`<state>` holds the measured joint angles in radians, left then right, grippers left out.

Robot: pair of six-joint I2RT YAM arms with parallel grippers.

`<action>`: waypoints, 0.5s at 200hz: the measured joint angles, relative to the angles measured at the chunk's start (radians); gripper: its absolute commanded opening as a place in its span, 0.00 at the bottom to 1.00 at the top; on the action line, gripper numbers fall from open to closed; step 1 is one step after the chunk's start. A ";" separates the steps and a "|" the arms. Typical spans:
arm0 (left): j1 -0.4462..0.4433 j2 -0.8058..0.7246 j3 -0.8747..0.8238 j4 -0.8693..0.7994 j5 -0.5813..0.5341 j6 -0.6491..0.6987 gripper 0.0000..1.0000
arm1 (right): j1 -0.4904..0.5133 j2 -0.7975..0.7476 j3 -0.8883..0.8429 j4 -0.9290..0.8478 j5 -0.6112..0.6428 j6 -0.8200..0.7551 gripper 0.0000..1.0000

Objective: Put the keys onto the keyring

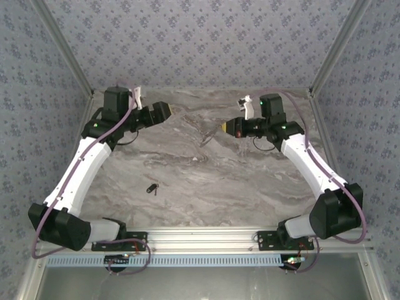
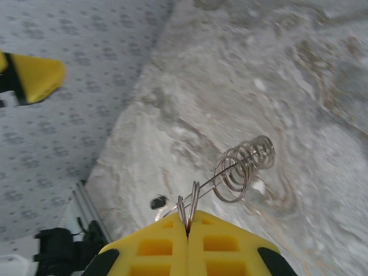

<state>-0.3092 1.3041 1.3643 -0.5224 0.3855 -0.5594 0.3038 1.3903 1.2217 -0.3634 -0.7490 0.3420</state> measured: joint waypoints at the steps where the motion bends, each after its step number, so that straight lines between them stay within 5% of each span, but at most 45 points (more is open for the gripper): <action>1: -0.001 0.002 0.003 0.002 0.006 0.002 0.85 | 0.000 0.000 0.002 0.001 -0.002 0.000 0.00; 100: -0.106 0.153 0.152 0.079 0.288 0.072 0.51 | 0.052 0.031 0.105 0.099 -0.175 0.108 0.00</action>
<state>-0.4149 1.4574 1.5162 -0.4435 0.6739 -0.4877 0.3561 1.4212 1.3262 -0.2646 -0.9245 0.4503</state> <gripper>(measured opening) 0.540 0.066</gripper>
